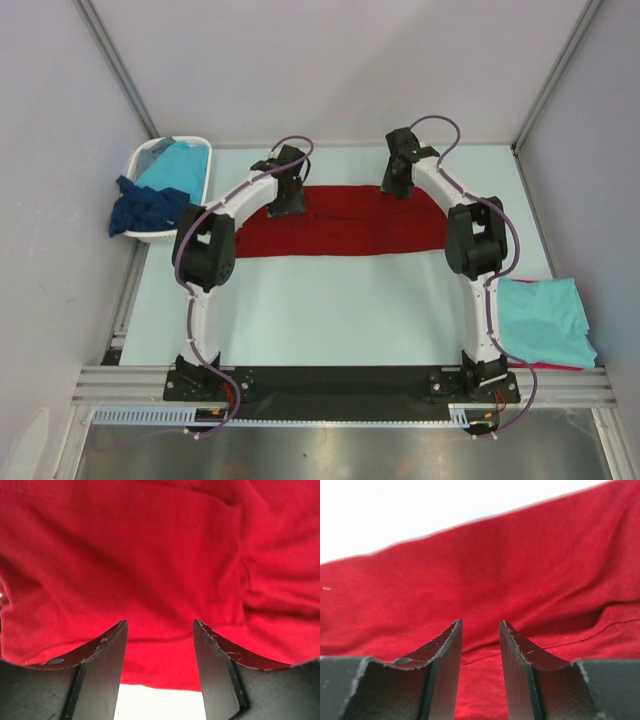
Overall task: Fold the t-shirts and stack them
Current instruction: Rotate the tshirt 90 degrees
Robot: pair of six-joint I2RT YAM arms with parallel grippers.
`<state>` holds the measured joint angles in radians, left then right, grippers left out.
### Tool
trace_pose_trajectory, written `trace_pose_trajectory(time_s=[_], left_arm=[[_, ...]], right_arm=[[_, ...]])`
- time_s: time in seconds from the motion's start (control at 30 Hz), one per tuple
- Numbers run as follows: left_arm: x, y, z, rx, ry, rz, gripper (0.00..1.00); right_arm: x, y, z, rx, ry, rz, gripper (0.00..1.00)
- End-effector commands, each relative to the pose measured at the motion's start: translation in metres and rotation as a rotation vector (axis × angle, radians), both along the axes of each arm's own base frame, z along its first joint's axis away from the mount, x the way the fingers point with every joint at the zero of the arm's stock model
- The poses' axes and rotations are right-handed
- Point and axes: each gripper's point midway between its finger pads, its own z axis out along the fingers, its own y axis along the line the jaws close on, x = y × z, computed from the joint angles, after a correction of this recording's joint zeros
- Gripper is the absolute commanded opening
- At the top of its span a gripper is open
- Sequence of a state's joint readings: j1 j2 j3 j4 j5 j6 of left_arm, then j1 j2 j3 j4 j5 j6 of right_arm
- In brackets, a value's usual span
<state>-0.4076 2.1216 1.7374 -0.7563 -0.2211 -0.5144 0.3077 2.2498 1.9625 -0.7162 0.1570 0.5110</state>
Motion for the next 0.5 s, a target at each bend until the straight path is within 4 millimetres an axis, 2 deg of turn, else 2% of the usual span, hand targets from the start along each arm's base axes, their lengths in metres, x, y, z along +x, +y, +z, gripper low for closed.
trace_pose_trajectory(time_s=[0.0, 0.33, 0.47], left_arm=[[0.006, 0.01, 0.005, 0.005, 0.019, 0.009, 0.6], [0.012, 0.022, -0.024, -0.004, 0.074, 0.037, 0.59], [0.005, 0.018, -0.038, -0.019, 0.115, 0.031, 0.57]], right_arm=[[-0.014, -0.002, -0.016, -0.02, 0.051, 0.016, 0.4], [-0.014, -0.011, -0.035, -0.018, 0.08, 0.002, 0.4], [-0.018, -0.012, -0.047, -0.011, 0.111, -0.003, 0.39]])
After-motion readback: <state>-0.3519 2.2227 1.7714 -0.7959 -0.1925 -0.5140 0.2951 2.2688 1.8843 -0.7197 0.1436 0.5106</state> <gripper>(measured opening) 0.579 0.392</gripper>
